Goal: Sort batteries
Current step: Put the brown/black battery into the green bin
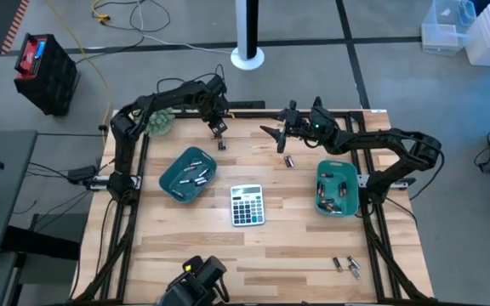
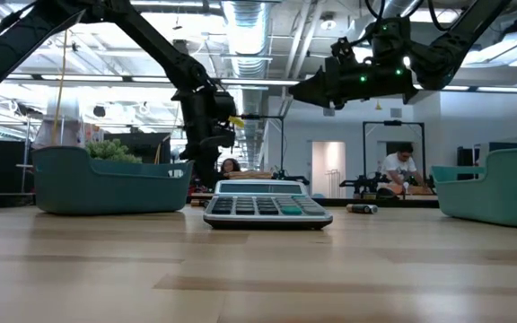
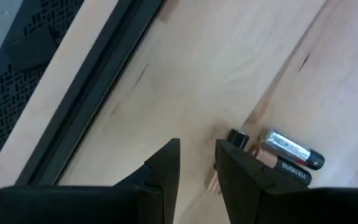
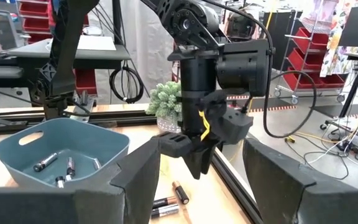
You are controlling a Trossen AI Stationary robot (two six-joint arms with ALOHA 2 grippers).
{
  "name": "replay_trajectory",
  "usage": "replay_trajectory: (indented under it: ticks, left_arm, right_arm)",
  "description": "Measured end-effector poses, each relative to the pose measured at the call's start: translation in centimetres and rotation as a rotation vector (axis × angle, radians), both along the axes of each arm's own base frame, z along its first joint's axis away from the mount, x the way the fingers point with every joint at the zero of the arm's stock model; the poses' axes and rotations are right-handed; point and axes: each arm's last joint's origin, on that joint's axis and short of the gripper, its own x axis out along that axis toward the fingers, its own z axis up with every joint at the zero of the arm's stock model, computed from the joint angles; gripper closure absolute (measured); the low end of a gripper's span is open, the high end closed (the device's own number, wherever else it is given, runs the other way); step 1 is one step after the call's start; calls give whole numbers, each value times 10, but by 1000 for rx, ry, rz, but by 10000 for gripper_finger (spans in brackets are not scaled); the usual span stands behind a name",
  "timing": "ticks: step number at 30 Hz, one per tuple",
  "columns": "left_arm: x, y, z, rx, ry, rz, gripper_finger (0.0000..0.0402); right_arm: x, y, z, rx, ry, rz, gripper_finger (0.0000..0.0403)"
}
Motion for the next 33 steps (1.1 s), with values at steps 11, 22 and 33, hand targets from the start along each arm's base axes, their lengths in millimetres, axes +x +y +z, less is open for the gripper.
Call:
replay_trajectory:
  ticks: [11,22,33]
  left_arm:
    - [0,-1,-4,-9,15,-43,303]
    - [-3,-12,-8,-71,78,-202,303]
    - [-1,-23,-29,-32,115,-272,303]
  right_arm:
    - [1,1,0,-4,0,4,159]
    - [1,1,0,-10,4,5,159]
    - [1,1,-1,-14,13,5,159]
